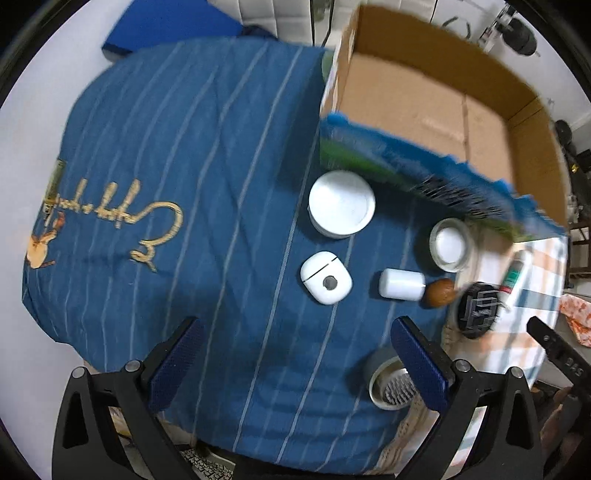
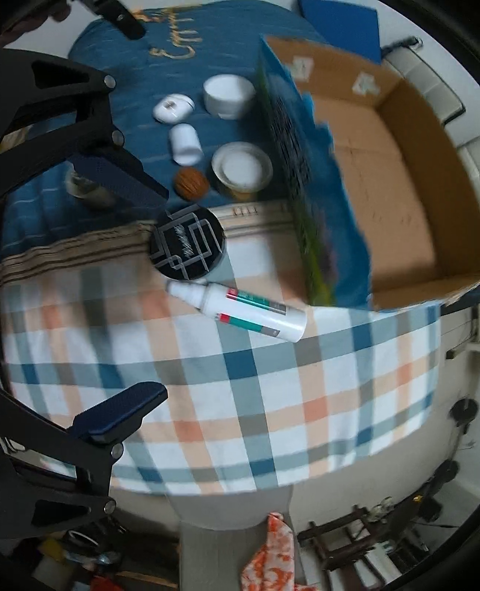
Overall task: Organize rigid objects
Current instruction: 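Grasp the steel mesh-lid tin with the left tool while the right tool grasps the black tin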
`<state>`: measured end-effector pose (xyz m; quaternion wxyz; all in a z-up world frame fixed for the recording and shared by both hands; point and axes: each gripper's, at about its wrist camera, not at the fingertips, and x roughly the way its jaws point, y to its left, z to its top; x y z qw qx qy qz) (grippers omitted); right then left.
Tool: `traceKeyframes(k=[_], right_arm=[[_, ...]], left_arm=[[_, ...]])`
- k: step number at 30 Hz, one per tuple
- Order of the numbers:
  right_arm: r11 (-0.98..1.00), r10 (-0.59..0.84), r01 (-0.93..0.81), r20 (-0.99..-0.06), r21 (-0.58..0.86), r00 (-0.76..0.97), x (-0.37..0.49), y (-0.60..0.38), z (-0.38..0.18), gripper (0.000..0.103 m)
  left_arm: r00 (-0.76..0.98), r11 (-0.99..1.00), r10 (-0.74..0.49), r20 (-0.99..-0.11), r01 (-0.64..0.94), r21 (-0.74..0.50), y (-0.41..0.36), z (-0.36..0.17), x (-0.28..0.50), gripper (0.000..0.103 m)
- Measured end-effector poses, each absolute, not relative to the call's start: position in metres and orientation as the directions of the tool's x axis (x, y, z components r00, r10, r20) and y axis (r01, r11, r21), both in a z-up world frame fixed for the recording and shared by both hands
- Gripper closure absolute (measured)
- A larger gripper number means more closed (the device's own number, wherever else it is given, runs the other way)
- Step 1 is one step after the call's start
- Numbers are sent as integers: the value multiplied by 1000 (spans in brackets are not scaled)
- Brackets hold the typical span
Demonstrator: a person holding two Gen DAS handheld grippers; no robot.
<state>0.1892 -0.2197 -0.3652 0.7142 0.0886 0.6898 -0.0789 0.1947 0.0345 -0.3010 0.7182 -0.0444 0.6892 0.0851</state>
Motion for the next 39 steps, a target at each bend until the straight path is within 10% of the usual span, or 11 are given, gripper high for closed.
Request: traceKeyframes(k=[14, 17, 20, 23, 27, 32, 35, 39], right_arm=[[999, -30, 13, -978, -33, -206, 219, -158, -474, 8], [999, 20, 45, -973, 10, -232, 216, -167, -478, 24], [999, -24, 22, -978, -29, -208, 210, -176, -464, 63], [999, 25, 27, -967, 19, -254, 199, -187, -459, 62], [998, 60, 18, -975, 57, -214, 196, -198, -431, 32], [998, 63, 28, -982, 59, -180, 199, -222, -402, 31], [998, 60, 15, -982, 59, -181, 201, -231, -393, 31], [997, 53, -49, -985, 62, -164, 211, -224, -402, 31]], left_arm=[[-125, 987, 2, -992, -159, 22, 6, -372, 175, 0], [-144, 988, -26, -989, -153, -4, -4, -375, 167, 0], [-149, 991, -44, -988, -134, -24, -18, -373, 161, 0], [-148, 994, -60, -987, -105, -44, -34, -371, 156, 0], [-163, 996, -79, -983, -43, -73, -65, -375, 150, 0], [-228, 997, 4, -974, 81, -15, -98, -406, 142, 0], [-249, 996, 29, -968, 93, 6, -104, -427, 141, 34], [-235, 1000, -8, -972, 27, -15, -94, -431, 142, 34]])
